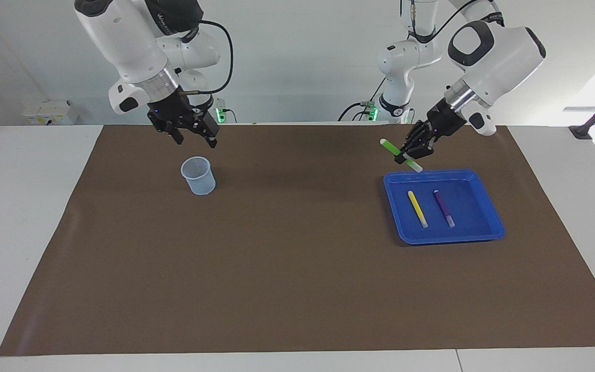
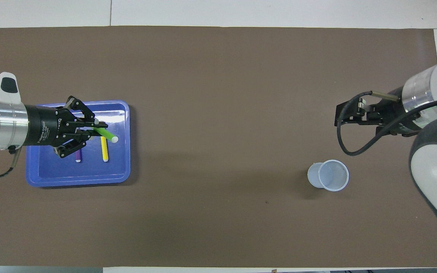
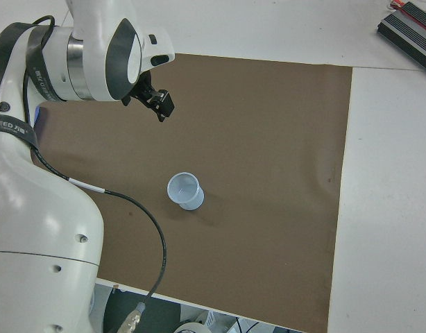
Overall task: Right arm passes pens to left for tray arrangement
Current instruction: 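Place the green pen in the tray with the left gripper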
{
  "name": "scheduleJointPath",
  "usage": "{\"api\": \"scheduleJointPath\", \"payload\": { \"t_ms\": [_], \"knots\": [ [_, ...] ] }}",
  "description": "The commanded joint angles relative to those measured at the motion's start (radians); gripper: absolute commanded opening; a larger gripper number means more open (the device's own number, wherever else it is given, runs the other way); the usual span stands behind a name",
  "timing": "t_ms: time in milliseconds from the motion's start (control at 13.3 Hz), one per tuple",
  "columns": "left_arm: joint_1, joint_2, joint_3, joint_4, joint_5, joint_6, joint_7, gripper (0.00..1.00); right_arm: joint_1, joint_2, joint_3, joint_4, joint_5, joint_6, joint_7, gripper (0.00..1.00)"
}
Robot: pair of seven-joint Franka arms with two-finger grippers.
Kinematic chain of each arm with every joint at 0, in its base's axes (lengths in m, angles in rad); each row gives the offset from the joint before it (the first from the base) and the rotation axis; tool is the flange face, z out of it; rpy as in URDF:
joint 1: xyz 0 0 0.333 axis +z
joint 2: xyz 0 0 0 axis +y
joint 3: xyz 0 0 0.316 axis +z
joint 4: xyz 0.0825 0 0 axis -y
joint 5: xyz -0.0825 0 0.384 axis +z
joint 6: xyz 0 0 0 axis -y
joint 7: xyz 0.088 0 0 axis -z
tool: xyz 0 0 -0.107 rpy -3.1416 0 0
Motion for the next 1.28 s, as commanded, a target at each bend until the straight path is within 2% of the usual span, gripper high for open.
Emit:
{"api": "scheduleJointPath", "payload": {
  "t_ms": [0,150,226,451,752,978,1204],
  "knots": [
    [0.084,0.085,-0.008,-0.013,0.158,-0.021,0.309,0.0,-0.069,-0.024,0.012,-0.026,-0.071,-0.023,-0.204,1.0],
    [0.14,0.176,-0.008,0.0,0.316,0.002,0.545,0.0,-0.042,0.013,0.009,0.038,-0.221,-0.108,-0.241,1.0],
    [0.157,0.219,-0.008,0.007,0.398,0.028,0.637,0.0,-0.04,0.045,0.009,0.116,-0.246,-0.165,-0.279,1.0],
    [0.176,0.315,-0.008,0.009,0.565,0.134,0.722,0.0,-0.056,0.021,-0.049,0.075,-0.229,-0.156,-0.341,1.0],
    [0.181,0.378,-0.008,0.003,0.653,0.195,0.73,0.0,-0.056,-0.003,-0.051,0.02,-0.223,-0.13,-0.364,1.0],
    [0.191,0.382,-0.008,-0.007,0.655,0.197,0.729,0.0,-0.056,-0.016,-0.065,-0.012,-0.222,-0.113,-0.385,1.0],
    [0.191,0.382,-0.008,-0.01,0.655,0.2,0.787,0.0,-0.048,-0.012,-0.103,-0.006,-0.139,-0.112,-0.387,1.0]
  ]
}}
